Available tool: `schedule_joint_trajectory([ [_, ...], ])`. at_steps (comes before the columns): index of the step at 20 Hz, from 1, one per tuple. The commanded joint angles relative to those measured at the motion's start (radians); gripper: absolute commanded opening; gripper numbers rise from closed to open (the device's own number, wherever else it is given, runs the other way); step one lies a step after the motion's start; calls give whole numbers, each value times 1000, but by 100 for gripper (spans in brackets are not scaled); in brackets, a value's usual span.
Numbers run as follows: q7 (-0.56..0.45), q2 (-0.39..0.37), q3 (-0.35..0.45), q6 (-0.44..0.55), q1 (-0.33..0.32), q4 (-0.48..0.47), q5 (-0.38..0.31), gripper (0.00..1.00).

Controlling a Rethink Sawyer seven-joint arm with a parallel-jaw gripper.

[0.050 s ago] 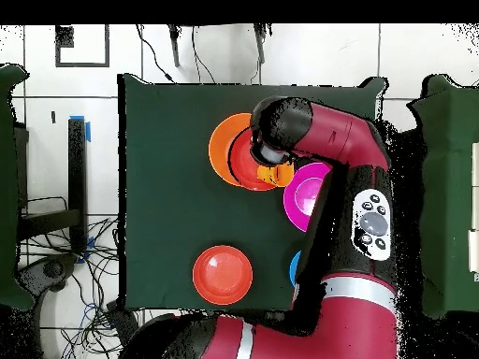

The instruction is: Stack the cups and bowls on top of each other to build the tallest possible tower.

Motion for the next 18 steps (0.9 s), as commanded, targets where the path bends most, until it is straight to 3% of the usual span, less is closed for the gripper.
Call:
schedule_joint_trajectory([
  [1, -28, 33, 79, -63, 3, 95, -55, 0],
  [18, -11, 25, 66, -1, 21, 66, -51, 0],
])
